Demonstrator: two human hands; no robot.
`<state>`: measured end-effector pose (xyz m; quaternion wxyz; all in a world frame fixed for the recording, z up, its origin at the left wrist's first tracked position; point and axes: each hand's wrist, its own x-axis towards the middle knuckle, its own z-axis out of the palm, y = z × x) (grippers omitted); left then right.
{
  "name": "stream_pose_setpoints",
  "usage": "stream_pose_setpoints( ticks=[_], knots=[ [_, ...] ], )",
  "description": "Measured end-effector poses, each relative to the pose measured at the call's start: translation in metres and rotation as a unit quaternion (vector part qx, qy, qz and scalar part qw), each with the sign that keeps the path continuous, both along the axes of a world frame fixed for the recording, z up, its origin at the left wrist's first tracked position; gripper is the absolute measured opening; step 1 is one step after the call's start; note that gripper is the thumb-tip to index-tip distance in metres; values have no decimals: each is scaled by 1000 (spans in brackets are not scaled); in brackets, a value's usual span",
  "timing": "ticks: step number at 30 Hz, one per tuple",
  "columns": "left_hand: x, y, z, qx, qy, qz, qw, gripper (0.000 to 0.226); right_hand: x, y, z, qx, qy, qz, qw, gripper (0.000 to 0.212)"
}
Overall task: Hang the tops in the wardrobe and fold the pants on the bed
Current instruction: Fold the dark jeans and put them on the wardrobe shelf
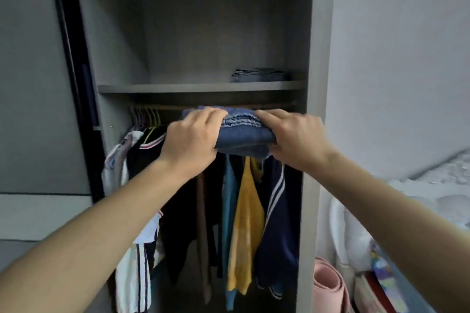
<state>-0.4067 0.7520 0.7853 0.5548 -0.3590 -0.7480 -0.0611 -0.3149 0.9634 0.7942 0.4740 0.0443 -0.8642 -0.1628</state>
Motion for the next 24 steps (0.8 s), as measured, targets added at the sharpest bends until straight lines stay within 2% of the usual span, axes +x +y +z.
stream_pose_setpoints(
  ticks=[3, 10, 18, 24],
  knots=[
    [-25, -20, 46, 2, 57, 48, 997, 62, -36, -16, 44, 37, 56, 31, 997, 68],
    [-107, -15, 135, -17, 112, 138, 984, 60, -137, -6, 127, 78, 135, 31, 987, 70],
    [-241, 34, 204, -31, 193, 197, 961, 54, -265, 37, 202, 112, 167, 14, 979, 62],
    [-333, 53, 228, -24, 181, 224, 957, 54, -352, 54, 238, 159, 156, -21, 975, 58]
  ],
)
